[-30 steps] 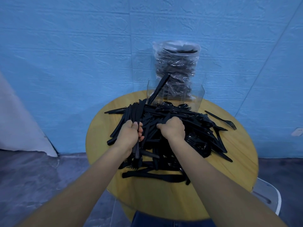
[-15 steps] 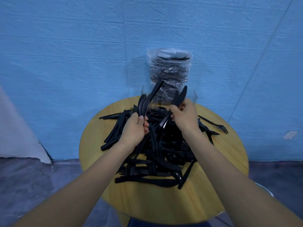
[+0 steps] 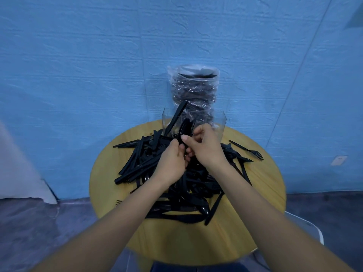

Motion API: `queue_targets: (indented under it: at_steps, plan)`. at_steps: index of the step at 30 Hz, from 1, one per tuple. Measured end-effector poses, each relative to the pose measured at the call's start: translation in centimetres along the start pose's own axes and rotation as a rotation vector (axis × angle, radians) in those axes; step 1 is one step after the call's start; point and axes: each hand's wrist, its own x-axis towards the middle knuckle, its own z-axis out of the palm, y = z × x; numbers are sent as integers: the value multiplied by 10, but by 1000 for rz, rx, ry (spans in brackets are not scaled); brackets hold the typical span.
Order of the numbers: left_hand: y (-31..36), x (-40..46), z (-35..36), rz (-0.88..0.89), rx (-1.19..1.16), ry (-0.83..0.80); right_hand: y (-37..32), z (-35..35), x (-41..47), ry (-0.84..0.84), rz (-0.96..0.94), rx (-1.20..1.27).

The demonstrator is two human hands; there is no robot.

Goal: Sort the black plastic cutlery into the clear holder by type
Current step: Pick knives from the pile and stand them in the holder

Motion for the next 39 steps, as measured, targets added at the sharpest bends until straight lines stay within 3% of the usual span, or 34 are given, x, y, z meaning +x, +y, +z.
queue_targets:
  at_steps: [4, 14, 26, 39]
  plan:
    - [2, -6, -3, -14, -82, -38, 2, -6, -3, 16, 5, 118]
    - [-4, -14, -1, -24, -98, -205, 3, -16, -9, 25, -33, 72]
    - [-13, -23, -4, -72, -148, -211, 5, -14, -13, 77, -119, -73]
    - [-17, -18, 22, -22, 16, -219, 26, -24, -22, 94, -53, -195]
